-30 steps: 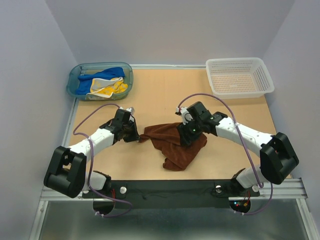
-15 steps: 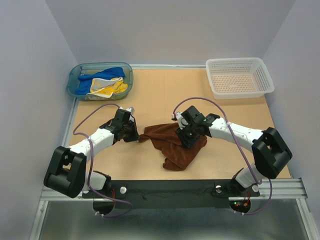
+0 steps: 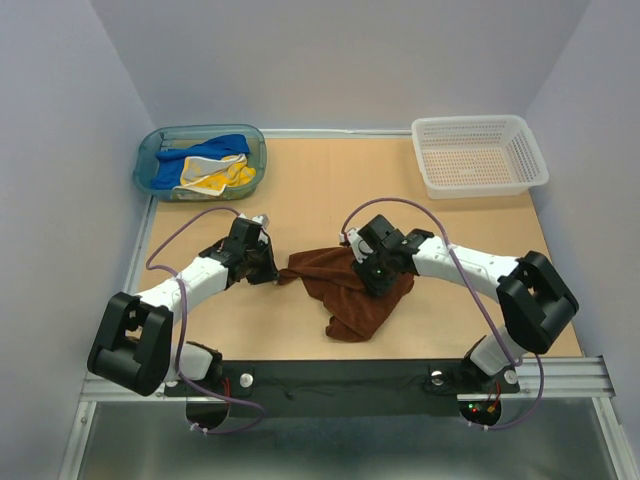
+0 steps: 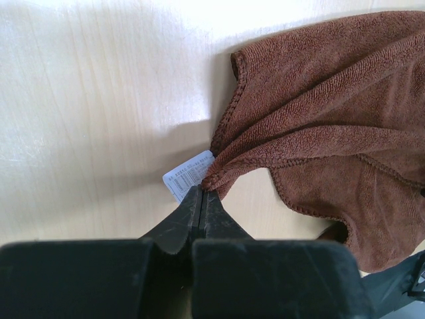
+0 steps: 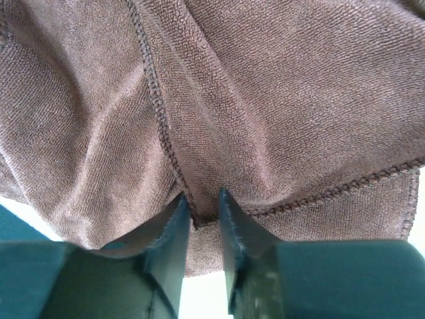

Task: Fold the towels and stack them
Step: Flatten out the crumpled towel

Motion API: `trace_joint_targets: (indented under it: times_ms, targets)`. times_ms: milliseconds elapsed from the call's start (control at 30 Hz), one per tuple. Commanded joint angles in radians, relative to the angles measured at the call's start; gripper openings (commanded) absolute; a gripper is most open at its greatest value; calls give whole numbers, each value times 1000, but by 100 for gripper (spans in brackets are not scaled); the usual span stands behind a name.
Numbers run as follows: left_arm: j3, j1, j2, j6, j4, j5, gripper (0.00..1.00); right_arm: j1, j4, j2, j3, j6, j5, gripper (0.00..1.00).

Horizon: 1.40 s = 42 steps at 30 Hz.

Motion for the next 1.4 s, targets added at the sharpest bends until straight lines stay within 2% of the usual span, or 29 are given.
trace_joint_targets:
  times_ms: [0,100,133,200,333,500,633,800,1067,1200,1367]
  targets:
    - [-1,-2,-18,9,12,-12,0,15,7,9,51,-22,8,19]
    - [4,-2,-17,14,8,-18,0,15,7,-2,60,-25,15,1]
    - [7,-2,-15,15,5,-19,0,15,9,-6,65,-25,19,0]
    - [22,-2,-20,21,-10,-36,0,13,9,-28,75,-23,31,0]
    - [85,-2,-46,37,-51,-81,0,13,9,-62,135,-3,150,0]
    - [284,0,-26,109,-146,-193,0,1,9,-89,255,-20,314,1]
    - [497,6,34,166,-215,-295,0,-62,11,-66,434,-22,390,1]
    - [733,12,80,227,-274,-363,0,-210,43,-34,627,21,396,1]
    - [1141,11,92,348,-285,-365,0,-264,58,-28,884,-18,371,1]
    - [1240,9,30,406,-265,-316,0,-266,83,-95,925,-49,364,0]
    - [1255,9,-93,465,-217,-225,0,-266,106,-221,902,-92,283,1]
